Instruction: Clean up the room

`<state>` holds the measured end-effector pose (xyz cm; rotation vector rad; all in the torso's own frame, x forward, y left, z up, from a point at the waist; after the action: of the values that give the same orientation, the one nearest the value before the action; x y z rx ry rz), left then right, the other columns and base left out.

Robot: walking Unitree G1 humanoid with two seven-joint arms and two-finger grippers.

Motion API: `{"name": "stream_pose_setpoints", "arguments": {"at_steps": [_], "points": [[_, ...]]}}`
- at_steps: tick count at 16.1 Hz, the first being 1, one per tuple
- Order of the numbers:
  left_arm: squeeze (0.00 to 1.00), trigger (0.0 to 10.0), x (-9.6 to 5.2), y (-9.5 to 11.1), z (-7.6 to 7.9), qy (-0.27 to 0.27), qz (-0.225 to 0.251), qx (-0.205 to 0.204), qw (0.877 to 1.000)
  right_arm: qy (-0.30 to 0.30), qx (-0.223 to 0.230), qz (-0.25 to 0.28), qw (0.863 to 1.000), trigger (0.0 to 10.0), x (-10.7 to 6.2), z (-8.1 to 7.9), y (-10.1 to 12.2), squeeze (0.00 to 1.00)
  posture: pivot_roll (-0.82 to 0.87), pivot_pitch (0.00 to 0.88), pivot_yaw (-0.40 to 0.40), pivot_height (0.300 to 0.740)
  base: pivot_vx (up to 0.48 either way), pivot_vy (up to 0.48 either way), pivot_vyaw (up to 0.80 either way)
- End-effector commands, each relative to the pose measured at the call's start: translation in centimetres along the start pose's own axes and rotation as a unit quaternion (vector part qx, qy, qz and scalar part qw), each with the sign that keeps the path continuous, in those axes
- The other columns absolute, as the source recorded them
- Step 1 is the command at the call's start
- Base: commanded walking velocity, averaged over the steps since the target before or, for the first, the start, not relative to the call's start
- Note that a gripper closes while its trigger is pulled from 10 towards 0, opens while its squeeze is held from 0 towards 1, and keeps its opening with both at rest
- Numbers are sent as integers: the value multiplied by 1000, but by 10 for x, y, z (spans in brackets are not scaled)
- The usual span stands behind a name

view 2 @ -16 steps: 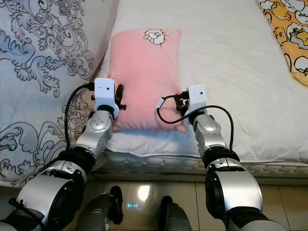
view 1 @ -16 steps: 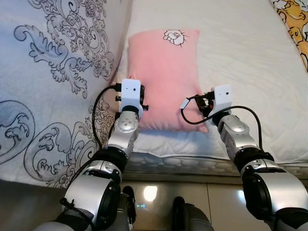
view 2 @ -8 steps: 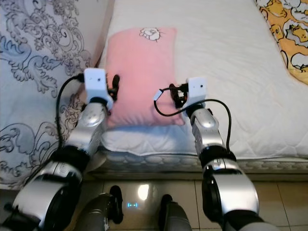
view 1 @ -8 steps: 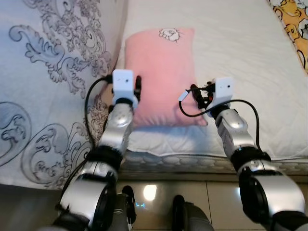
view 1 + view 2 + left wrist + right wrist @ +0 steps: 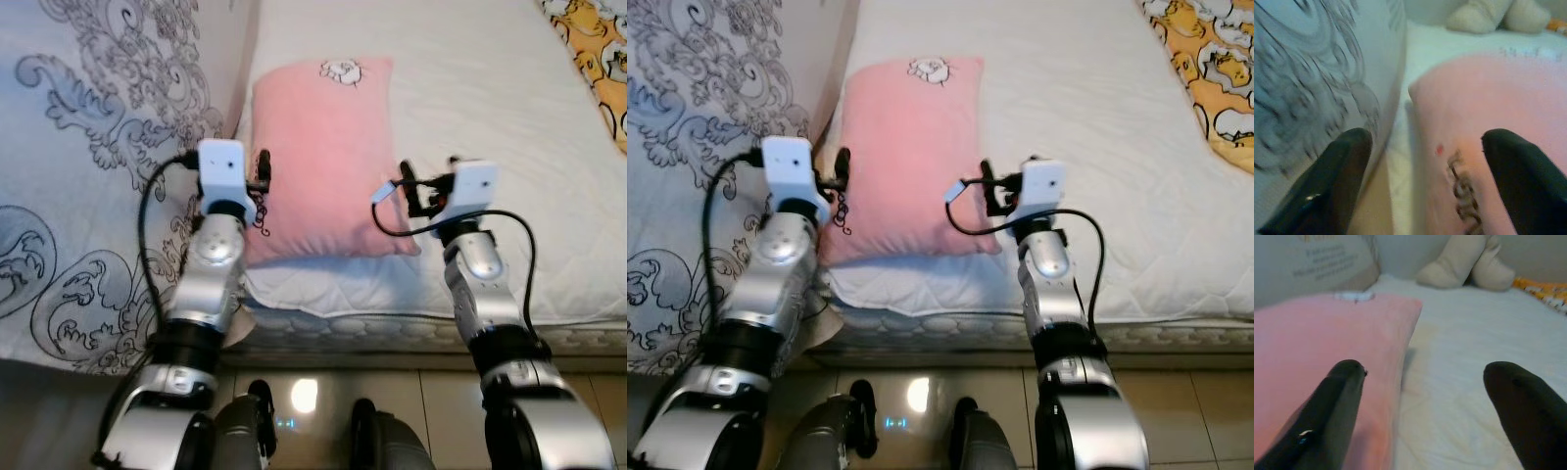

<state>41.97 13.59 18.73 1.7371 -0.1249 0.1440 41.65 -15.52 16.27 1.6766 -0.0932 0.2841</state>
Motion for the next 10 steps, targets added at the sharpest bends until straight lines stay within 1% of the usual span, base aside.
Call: {"name": "stream_pose_setpoints", "arguments": {"at_steps": [1,2,3,4,7,8,9,10], "points": [[1000,10000,-1,7,1,-10,13,-6,1000,-21,10,11,1000,10000,-6,10,4,1000,15,97,-27,740,0,0,0],[1000,10000,-3,22,-2,-19,36,-4,999,-26,11,17,999,10000,-9,12,7,1000,13,80,-22,740,0,0,0],[1000,10000,-3,28,-3,-23,47,-1,999,-29,12,20,999,10000,-10,13,9,1000,13,71,-18,740,0,0,0],[1000,10000,-7,35,-5,-29,58,4,998,-35,13,28,999,10000,-15,13,13,1000,15,56,-14,740,0,0,0],[1000,10000,-19,23,-11,-29,40,6,999,-36,7,36,999,10000,-26,10,17,1000,14,23,-10,740,0,0,0],[1000,10000,-34,6,-15,-35,19,19,999,-40,1,28,999,10000,-41,10,11,1000,16,0,-11,740,0,0,0],[1000,10000,-49,-7,-20,-41,0,30,999,-49,-1,15,999,10000,-59,12,5,1000,17,0,-10,740,0,0,0],[1000,10000,-55,-11,-21,-44,-8,33,998,-54,-1,11,998,10000,-66,13,3,1000,18,0,-9,740,0,0,0]]}}
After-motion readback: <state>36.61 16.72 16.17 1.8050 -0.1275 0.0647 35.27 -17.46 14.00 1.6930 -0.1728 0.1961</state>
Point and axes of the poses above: a point about 5 cm out from each wrist's last joint towards the gripper, its own x axis pointing out of the wrist towards the gripper, its own y axis along the axis of the wrist's last joint, z = x × y, the point moved 6 cm from there along x, pointing out of the wrist towards the gripper, and after that the axes turned 7 degrees about x, right-handed, at the moved point
